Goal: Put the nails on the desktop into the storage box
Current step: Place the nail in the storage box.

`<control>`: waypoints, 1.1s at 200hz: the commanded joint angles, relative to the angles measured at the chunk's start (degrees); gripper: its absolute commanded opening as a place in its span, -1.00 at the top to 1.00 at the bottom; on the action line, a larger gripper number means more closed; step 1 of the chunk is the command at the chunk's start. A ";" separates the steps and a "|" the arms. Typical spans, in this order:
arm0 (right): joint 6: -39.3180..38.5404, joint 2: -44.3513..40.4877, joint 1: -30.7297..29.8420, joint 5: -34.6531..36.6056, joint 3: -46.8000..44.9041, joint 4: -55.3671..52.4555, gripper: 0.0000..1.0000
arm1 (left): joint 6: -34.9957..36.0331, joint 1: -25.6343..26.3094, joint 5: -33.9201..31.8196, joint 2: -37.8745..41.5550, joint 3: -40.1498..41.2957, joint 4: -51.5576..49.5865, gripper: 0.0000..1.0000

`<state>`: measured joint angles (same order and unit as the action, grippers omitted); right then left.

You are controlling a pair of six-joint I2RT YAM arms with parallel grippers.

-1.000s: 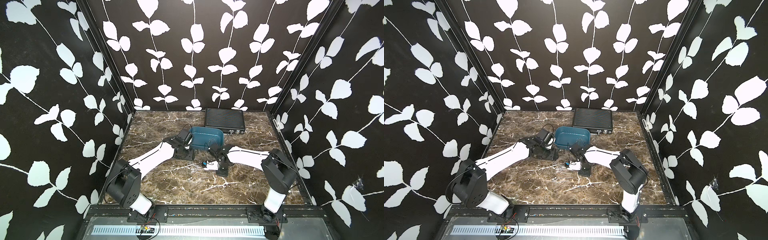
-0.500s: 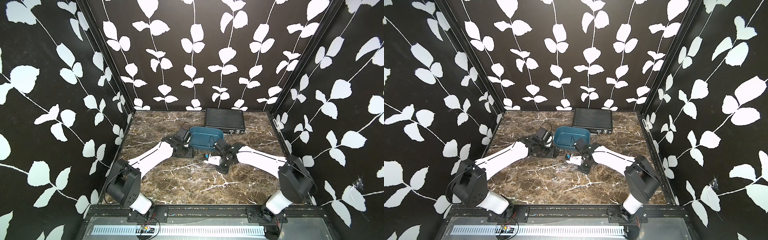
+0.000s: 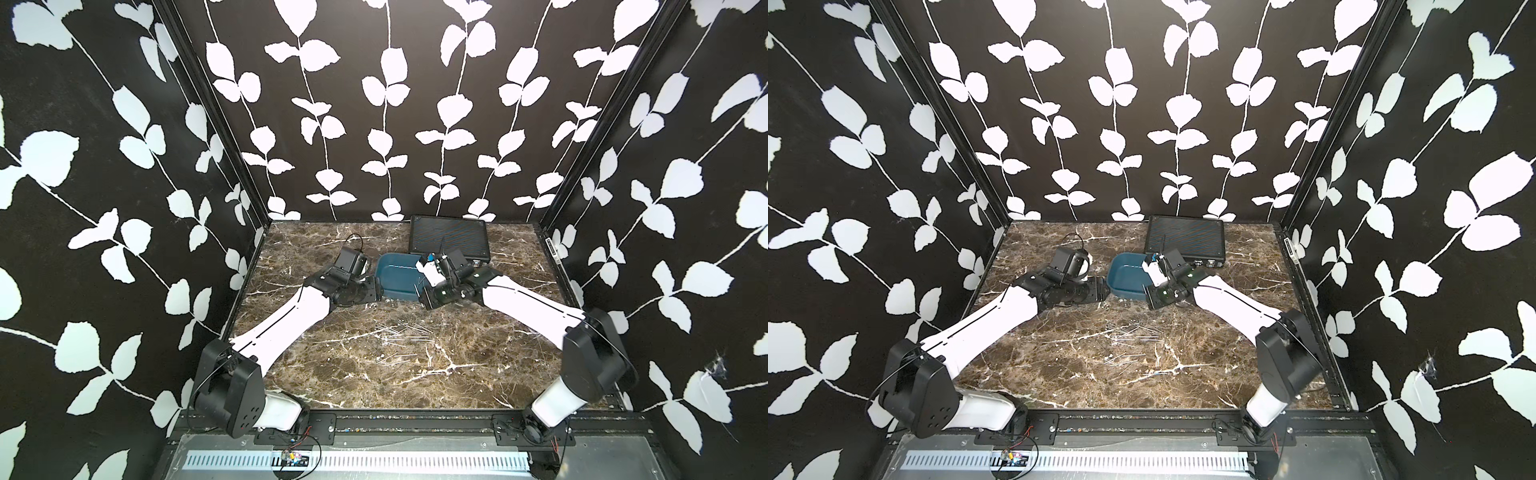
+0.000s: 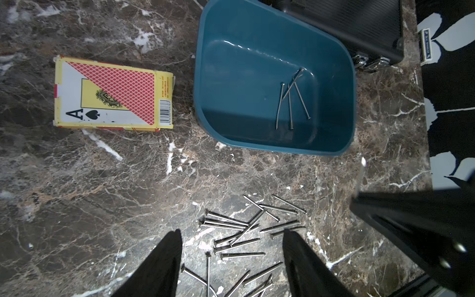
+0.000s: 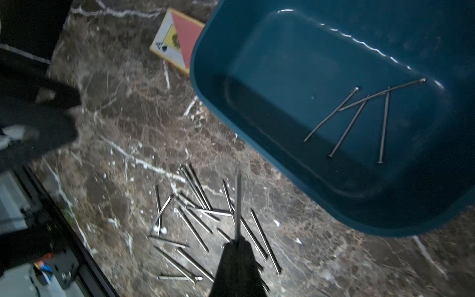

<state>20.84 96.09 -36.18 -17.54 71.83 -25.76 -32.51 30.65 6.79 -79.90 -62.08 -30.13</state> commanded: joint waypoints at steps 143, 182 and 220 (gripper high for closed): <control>23.46 25.02 5.50 5.83 21.14 2.97 1.00 | 9.16 -0.55 0.97 -0.54 -1.47 -8.00 -0.28; 21.90 27.29 6.07 6.45 22.53 1.19 1.00 | 9.24 -0.51 2.44 -2.35 -0.31 -9.49 -0.27; 20.09 26.88 7.09 5.85 21.68 1.02 0.78 | 3.71 -0.34 3.56 -2.66 3.55 -7.82 -0.25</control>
<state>42.98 123.17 -29.93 -12.40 91.61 -24.08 -25.23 30.37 8.84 -82.63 -61.23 -37.58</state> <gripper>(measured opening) 0.074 0.628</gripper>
